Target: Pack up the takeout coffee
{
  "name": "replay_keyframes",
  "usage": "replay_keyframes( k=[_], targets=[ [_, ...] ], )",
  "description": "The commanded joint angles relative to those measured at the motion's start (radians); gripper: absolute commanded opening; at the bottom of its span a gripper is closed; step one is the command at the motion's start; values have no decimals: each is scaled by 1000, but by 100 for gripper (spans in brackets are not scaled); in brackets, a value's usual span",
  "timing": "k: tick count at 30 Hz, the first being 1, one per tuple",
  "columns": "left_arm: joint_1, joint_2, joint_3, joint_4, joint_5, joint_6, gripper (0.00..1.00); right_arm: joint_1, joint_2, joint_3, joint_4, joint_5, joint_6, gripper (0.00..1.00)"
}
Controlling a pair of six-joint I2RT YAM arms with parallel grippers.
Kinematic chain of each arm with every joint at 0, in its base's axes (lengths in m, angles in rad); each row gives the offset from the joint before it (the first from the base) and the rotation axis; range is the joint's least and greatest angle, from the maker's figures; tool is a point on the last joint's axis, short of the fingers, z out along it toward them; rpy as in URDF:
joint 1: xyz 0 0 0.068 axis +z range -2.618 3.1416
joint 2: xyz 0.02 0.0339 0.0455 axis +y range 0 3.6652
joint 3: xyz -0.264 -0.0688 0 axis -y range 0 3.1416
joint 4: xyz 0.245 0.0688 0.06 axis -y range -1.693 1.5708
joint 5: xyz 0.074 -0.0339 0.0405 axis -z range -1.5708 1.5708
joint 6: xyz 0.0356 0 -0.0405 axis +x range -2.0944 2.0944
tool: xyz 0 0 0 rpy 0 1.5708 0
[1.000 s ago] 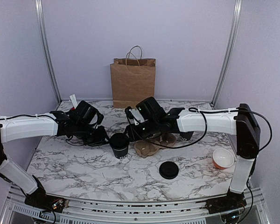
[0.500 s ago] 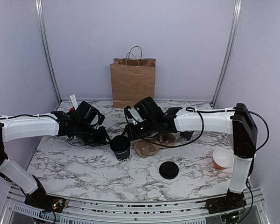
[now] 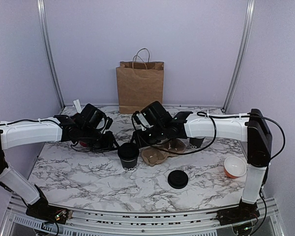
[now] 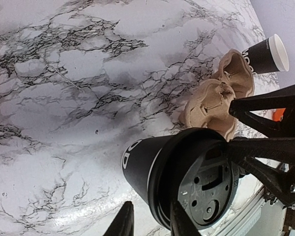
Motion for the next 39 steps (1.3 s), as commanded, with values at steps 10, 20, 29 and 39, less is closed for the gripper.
replay_keyframes(
  k=[10,20,29,39],
  targets=[
    [-7,-22,24,-37,-29,17,25,55,-44,21,-81,66,32,39],
    [-14,-3,23,-36,-25,26,25,59,-6,35,-73,45,37,37],
    [-16,-15,5,-43,-44,37,23,64,16,35,-85,48,33,31],
    [-11,-97,59,-66,-21,64,8,68,20,44,-85,48,33,30]
  ],
)
